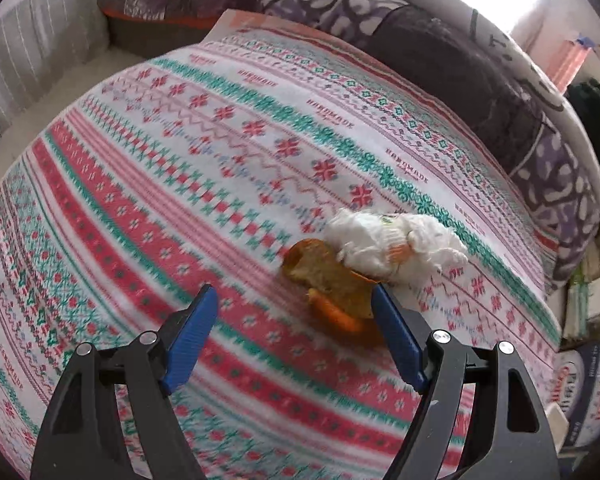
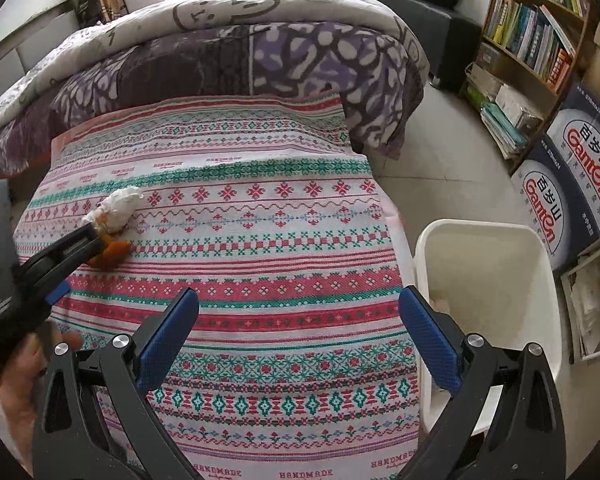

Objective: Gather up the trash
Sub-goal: 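Reach the left tool to the orange peel and grasp it, then grasp the last white tissue with the right tool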

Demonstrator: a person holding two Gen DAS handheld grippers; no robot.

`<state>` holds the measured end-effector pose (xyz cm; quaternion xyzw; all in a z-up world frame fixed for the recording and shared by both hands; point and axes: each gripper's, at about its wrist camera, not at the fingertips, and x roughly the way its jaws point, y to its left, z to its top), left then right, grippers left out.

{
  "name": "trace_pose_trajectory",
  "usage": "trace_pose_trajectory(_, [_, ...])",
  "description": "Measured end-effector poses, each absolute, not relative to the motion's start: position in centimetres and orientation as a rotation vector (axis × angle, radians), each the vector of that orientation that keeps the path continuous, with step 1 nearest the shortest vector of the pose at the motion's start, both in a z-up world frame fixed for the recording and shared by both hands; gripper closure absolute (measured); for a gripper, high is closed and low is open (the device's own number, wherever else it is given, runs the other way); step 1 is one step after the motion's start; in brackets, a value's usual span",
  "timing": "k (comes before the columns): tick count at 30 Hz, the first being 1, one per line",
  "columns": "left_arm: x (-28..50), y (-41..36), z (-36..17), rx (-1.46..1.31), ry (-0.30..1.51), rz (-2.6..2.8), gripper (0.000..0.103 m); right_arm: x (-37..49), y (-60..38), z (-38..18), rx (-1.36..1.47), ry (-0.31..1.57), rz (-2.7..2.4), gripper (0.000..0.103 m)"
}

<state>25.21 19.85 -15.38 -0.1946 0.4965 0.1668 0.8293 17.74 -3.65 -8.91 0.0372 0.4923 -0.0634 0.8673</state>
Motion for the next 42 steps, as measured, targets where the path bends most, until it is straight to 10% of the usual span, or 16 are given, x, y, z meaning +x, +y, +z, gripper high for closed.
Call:
trace_pose_trajectory(3, [25.5, 18.9, -15.4, -0.399, 1.042, 0.349, 0.033, 17.8, -3.9, -8.8, 0.085, 1.030, -0.134, 0.007])
trace_pose_trajectory(6, [25.2, 17.9, -15.3, -0.322, 1.039, 0.334, 0.061, 17.9, -3.8, -9.0, 0.091, 1.034, -0.128, 0.007])
trace_pose_trajectory(15, [21.5, 22.1, -13.8, -0.361, 1.002, 0.287, 0.080, 18.0, -1.3, -8.9, -0.014, 0.949, -0.024, 0.007])
trace_pose_trajectory(33, [20.0, 29.6, -13.2, -0.453, 0.980, 0.343, 0.081, 27.8, 14.3, -13.5, -0.661, 0.819, 0.471, 0.015])
trace_pose_trajectory(38, [20.1, 30.7, -13.2, -0.464, 0.979, 0.327, 0.079, 28.0, 15.2, -14.9, -0.653, 0.887, 0.539, 0.051])
trace_pose_trajectory(42, [20.1, 31.9, -13.2, -0.523, 0.992, 0.313, 0.063, 27.4, 14.4, -14.3, -0.569, 0.909, 0.527, 0.059])
